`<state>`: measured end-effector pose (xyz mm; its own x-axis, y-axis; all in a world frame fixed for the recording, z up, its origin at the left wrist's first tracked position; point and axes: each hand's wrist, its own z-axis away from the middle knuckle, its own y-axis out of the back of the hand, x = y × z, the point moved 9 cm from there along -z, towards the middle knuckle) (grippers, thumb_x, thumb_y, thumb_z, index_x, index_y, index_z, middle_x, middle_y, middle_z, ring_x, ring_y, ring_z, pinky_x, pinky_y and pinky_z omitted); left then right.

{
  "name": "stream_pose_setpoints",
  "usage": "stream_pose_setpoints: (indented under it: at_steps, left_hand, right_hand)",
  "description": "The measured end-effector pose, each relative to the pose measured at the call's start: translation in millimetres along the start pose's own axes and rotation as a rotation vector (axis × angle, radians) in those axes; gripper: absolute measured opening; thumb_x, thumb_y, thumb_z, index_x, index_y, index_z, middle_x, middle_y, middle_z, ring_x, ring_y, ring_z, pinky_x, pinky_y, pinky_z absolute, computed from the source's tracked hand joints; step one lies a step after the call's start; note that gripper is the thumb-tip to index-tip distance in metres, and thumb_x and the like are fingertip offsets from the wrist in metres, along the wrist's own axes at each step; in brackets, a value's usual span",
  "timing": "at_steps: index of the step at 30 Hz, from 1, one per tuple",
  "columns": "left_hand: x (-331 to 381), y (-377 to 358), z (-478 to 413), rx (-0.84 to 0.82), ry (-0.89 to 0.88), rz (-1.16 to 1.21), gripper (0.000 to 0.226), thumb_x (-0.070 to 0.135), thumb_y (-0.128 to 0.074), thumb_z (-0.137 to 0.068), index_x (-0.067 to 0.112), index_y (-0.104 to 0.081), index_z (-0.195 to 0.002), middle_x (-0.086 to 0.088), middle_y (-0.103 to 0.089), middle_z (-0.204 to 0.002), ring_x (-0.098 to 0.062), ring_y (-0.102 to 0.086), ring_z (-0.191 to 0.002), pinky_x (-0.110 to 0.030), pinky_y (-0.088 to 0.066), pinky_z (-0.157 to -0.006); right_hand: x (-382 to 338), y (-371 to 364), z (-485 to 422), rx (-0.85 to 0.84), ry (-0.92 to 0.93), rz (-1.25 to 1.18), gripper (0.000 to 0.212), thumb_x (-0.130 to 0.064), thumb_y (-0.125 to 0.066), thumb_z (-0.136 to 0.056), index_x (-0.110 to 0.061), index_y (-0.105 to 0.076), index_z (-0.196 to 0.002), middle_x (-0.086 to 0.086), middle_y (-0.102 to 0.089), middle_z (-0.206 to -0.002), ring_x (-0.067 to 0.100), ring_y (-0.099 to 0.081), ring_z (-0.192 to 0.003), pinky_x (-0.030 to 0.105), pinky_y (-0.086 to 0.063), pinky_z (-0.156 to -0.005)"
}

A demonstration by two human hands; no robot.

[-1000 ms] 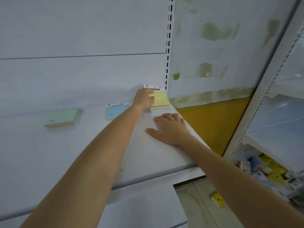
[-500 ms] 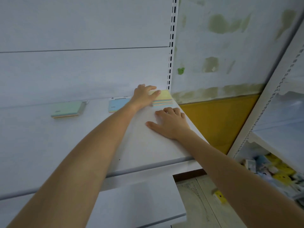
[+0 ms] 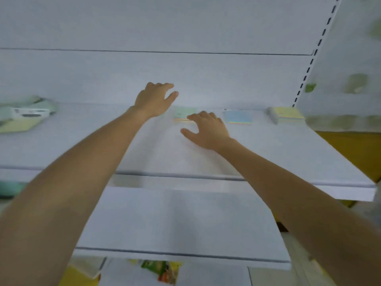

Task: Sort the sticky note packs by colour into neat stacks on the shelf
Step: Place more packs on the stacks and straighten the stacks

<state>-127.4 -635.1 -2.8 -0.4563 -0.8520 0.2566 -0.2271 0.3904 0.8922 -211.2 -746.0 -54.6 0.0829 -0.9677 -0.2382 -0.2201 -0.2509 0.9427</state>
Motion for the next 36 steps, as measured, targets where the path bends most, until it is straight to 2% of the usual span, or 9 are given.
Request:
stream_pose_setpoints:
  at_steps: [8, 15, 19, 25, 29, 33, 36]
  left_hand:
    - [-204.0, 91.6, 74.3, 0.085, 0.175, -0.016, 0.049, 0.045, -0.033, -0.096, 0.02, -0.041, -0.137, -0.002, -0.054, -0.137, -0.026, -0.038, -0.133, -0.041, -0.035, -0.105]
    - [-341.3, 139.4, 96.7, 0.147, 0.287, 0.012, 0.045, 0.037, -0.038, -0.096, 0.014, -0.046, -0.134, -0.008, -0.057, -0.133, -0.028, -0.047, -0.126, -0.038, -0.038, -0.104]
    - [-407.4, 153.0, 92.9, 0.142, 0.341, -0.007, 0.045, 0.036, -0.037, -0.097, 0.013, -0.044, -0.135, -0.01, -0.055, -0.135, -0.03, -0.048, -0.126, -0.039, -0.038, -0.104]
    - [-489.4, 162.6, 66.5, 0.128, 0.402, -0.044, 0.045, 0.035, -0.037, -0.097, 0.011, -0.044, -0.135, -0.012, -0.054, -0.135, -0.032, -0.05, -0.122, -0.039, -0.038, -0.104]
    - [-527.4, 160.1, 46.5, 0.077, 0.418, -0.042, 0.045, 0.033, -0.038, -0.097, 0.011, -0.043, -0.136, -0.013, -0.053, -0.136, -0.033, -0.05, -0.121, -0.038, -0.037, -0.103]
    - [-549.7, 151.5, 23.0, 0.017, 0.409, -0.029, 0.044, 0.032, -0.04, -0.097, 0.014, -0.043, -0.136, -0.014, -0.05, -0.137, -0.032, -0.049, -0.122, -0.038, -0.037, -0.103]
    - [-557.4, 138.5, 4.2, -0.051, 0.368, 0.001, 0.044, 0.032, -0.042, -0.096, 0.015, -0.044, -0.136, -0.015, -0.05, -0.137, -0.032, -0.05, -0.122, -0.037, -0.036, -0.104]
  right_hand:
    - [-212.3, -63.7, -42.4, -0.057, 0.199, -0.121, 0.054, -0.049, -0.043, -0.09, -0.023, -0.04, -0.137, 0.008, -0.042, -0.143, 0.027, -0.037, -0.132, 0.04, -0.029, -0.109]
    - [-315.4, -102.3, -92.5, -0.135, 0.254, -0.232, 0.049, -0.044, -0.044, -0.091, -0.023, -0.041, -0.136, 0.009, -0.043, -0.14, 0.026, -0.038, -0.132, 0.039, -0.032, -0.107]
    - [-351.3, -123.3, -140.7, -0.15, 0.251, -0.267, 0.048, -0.042, -0.045, -0.091, -0.022, -0.042, -0.135, 0.01, -0.047, -0.136, 0.027, -0.041, -0.129, 0.041, -0.036, -0.107]
    - [-383.4, -150.0, -224.0, -0.152, 0.197, -0.374, 0.046, -0.04, -0.047, -0.091, -0.022, -0.045, -0.133, 0.01, -0.05, -0.135, 0.025, -0.045, -0.127, 0.035, -0.038, -0.102]
    - [-391.9, -165.5, -258.3, -0.155, 0.124, -0.434, 0.041, -0.032, -0.046, -0.092, -0.018, -0.047, -0.131, 0.008, -0.062, -0.122, 0.02, -0.049, -0.122, 0.029, -0.04, -0.095]
    - [-386.7, -181.1, -279.7, -0.158, 0.009, -0.446, 0.046, -0.033, -0.05, -0.09, -0.017, -0.045, -0.133, 0.01, -0.055, -0.132, 0.023, -0.048, -0.124, 0.031, -0.04, -0.096]
    - [-387.5, -190.5, -289.6, -0.234, -0.061, -0.447, 0.06, -0.036, -0.058, -0.086, -0.011, -0.039, -0.137, 0.01, -0.046, -0.14, 0.024, -0.042, -0.13, 0.031, -0.036, -0.102]
